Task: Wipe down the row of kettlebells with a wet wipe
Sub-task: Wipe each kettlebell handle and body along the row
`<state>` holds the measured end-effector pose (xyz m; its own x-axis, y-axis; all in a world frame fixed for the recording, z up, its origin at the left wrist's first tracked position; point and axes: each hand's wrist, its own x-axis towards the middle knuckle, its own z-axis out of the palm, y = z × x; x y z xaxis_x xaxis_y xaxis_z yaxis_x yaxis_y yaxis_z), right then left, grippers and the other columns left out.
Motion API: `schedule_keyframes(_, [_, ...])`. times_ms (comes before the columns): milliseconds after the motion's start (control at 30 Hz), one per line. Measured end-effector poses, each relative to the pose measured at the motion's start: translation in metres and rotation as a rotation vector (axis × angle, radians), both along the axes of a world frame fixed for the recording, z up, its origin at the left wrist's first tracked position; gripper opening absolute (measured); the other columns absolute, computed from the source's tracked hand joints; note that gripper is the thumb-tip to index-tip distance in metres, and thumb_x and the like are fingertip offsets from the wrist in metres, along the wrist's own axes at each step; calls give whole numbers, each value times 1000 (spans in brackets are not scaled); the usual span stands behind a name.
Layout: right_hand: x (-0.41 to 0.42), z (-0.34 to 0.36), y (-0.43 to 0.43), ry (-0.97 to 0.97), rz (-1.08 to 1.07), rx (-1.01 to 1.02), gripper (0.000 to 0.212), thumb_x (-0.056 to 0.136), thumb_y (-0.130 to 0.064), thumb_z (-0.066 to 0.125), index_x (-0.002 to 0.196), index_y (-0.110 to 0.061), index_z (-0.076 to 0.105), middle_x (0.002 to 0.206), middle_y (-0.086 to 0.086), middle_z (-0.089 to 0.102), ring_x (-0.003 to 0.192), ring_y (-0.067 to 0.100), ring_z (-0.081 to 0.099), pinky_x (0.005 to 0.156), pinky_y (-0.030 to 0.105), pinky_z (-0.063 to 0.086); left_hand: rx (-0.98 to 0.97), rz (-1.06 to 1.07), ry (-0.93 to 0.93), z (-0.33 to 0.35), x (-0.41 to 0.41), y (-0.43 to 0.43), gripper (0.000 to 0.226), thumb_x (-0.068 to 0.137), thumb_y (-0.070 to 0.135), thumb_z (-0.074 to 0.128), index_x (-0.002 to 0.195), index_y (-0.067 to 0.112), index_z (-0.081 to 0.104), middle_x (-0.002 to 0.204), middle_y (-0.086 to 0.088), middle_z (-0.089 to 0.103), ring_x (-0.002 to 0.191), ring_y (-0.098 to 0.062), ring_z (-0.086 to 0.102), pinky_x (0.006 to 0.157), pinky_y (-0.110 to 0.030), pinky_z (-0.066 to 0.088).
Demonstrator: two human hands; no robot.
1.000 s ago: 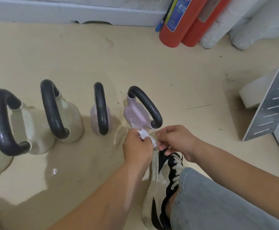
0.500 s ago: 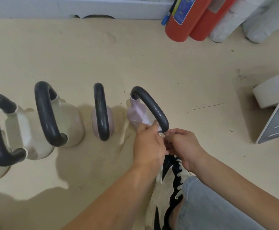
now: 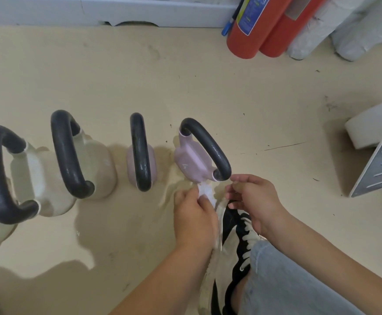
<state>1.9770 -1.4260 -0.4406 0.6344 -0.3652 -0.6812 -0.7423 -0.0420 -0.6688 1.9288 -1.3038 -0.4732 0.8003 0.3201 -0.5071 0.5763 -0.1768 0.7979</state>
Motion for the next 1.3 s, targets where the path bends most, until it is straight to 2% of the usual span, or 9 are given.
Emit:
schedule_keyframes(200, [-1, -4, -1, 10, -9, 52, 22, 95, 7, 56, 111, -3, 68, 85, 18, 73, 73, 28, 65, 63, 38, 54, 13, -130, -159, 20, 35, -6, 10, 102, 12, 49, 95, 8, 55, 99, -5, 51, 81, -12, 50, 63, -14, 34])
schedule_keyframes(267, [-1, -5, -1, 7, -12, 69, 22, 95, 7, 56, 111, -2, 68, 82, 17, 73, 73, 28, 64, 63, 37, 54, -114, -178, -176, 22, 34, -3, 11, 102, 5, 47, 101, 5, 58, 104, -8, 51, 79, 6, 57, 64, -4, 39])
schedule_keyframes(367, [-1, -4, 0, 10, -20, 90, 21, 96, 8, 56, 111, -2, 68, 82, 16, 71, 71, 27, 63, 62, 36, 54, -152, -216, -203, 22, 20, 2, 23, 106, 11, 45, 120, 3, 63, 93, 16, 48, 77, 24, 50, 68, 1, 38])
schedule_keyframes(500, [-2, -5, -1, 59, 16, 93, 23, 96, 10, 55, 112, 0, 68, 85, 18, 72, 73, 28, 65, 64, 36, 58, -195, -119, -118, 8, 0, 3, 19, 100, 18, 52, 96, 28, 67, 90, 13, 52, 83, -8, 53, 76, -19, 43])
schedule_keyframes(633, [-5, 1, 2, 147, 187, 115, 25, 93, 13, 54, 107, 4, 73, 88, 18, 73, 71, 25, 72, 77, 41, 63, -336, 120, 78, 11, 11, 13, 17, 106, 21, 47, 108, 19, 64, 97, 2, 69, 89, -16, 67, 81, -30, 54])
schedule_keyframes(800, [-1, 14, 2, 200, 339, 213, 27, 91, 4, 57, 110, 0, 77, 99, 18, 80, 85, 30, 71, 86, 46, 63, -379, 182, 14, 19, 22, 28, 29, 105, 13, 47, 117, 36, 59, 114, 7, 66, 105, -13, 66, 88, -35, 58])
schedule_keyframes(933, [-2, 12, 4, 193, 218, 269, 21, 90, 2, 72, 111, 6, 72, 93, 23, 77, 79, 34, 72, 73, 40, 66, -504, 79, -31, 22, 14, 25, 25, 101, 5, 51, 100, 18, 72, 94, 5, 72, 85, -8, 68, 73, -23, 55])
schedule_keyframes(1067, [-1, 8, -5, 193, 149, 402, 29, 96, -7, 67, 122, 6, 71, 118, 31, 73, 111, 47, 71, 88, 46, 64, -569, -112, -3, 17, -2, 14, 19, 94, 4, 60, 91, 20, 69, 81, 4, 68, 72, -5, 62, 68, -23, 52])
schedule_keyframes(1300, [-1, 13, -14, 132, 62, 190, 21, 100, -19, 61, 108, -3, 73, 86, 13, 70, 76, 27, 67, 60, 35, 54, -21, -91, -118, 0, 23, 22, 12, 101, 25, 58, 97, 19, 69, 105, 4, 55, 86, -6, 57, 72, -7, 39])
